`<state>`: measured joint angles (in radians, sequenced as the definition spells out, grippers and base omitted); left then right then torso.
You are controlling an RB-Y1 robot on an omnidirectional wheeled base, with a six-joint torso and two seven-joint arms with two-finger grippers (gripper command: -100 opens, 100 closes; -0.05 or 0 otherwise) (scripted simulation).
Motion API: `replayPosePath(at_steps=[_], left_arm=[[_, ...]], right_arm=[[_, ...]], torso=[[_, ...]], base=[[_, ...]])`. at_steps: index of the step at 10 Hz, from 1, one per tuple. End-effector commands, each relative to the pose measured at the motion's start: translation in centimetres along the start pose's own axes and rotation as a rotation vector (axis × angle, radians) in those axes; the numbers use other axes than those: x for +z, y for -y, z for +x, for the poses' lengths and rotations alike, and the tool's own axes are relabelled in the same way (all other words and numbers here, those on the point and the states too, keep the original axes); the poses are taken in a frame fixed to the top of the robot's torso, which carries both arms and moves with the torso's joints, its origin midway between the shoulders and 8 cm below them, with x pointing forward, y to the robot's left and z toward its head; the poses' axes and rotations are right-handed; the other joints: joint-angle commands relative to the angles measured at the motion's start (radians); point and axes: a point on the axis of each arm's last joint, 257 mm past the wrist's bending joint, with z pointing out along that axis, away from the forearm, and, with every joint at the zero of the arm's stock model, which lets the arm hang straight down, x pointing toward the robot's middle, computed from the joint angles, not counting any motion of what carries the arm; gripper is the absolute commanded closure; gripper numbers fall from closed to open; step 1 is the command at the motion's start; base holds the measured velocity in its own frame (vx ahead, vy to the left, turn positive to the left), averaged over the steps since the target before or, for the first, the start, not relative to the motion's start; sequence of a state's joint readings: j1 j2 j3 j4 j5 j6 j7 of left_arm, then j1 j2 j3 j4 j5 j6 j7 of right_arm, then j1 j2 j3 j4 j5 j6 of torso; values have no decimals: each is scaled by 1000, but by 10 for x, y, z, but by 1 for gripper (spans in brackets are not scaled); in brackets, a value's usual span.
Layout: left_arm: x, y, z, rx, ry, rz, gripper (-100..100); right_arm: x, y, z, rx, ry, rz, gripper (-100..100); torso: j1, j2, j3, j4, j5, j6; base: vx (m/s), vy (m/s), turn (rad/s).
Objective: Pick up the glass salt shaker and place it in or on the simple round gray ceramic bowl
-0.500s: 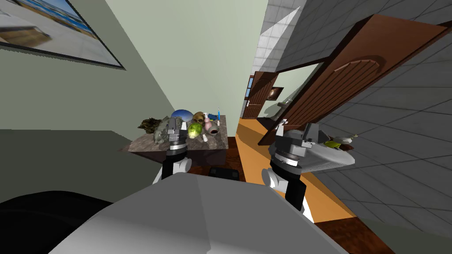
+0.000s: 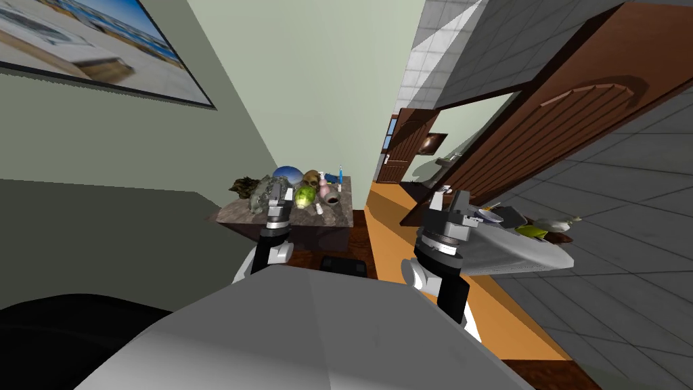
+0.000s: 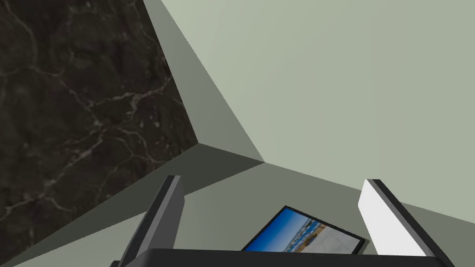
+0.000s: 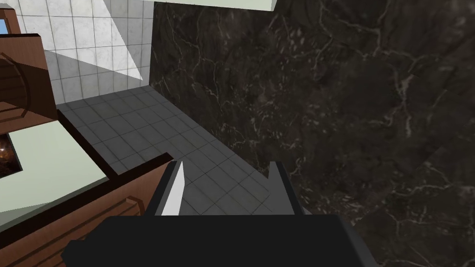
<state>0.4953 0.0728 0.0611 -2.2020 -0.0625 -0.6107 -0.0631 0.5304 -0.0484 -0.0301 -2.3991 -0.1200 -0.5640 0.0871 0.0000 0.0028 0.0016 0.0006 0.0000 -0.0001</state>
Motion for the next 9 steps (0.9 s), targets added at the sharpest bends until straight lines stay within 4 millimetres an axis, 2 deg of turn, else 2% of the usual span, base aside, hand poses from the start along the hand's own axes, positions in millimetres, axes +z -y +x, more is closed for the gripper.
replayPosePath(at_steps=[1,5,6,8,9], left_arm=[[-1,-7,10,27,-45,-3,-100],[-8,-39,33,115,-155,-39,-100],[-8,-39,35,123,-161,-38,-100],[-14,-58,46,176,-216,-64,-100],[-14,-59,48,184,-222,-64,-100]], right_arm=[[0,0,0,0,0,0,0],[0,0,0,0,0,0,0],[0,0,0,0,0,0,0],[0,0,0,0,0,0,0],[0,0,0,0,0,0,0]], torso=[[0,0,0,0,0,0],[2,0,0,0,0,0],[2,-1,0,0,0,0],[1,-1,-1,0,0,0],[1,-1,-1,0,0,0]], base=[[-41,-4,110],[-38,18,133],[-25,17,43],[-23,13,104],[-14,7,43]])
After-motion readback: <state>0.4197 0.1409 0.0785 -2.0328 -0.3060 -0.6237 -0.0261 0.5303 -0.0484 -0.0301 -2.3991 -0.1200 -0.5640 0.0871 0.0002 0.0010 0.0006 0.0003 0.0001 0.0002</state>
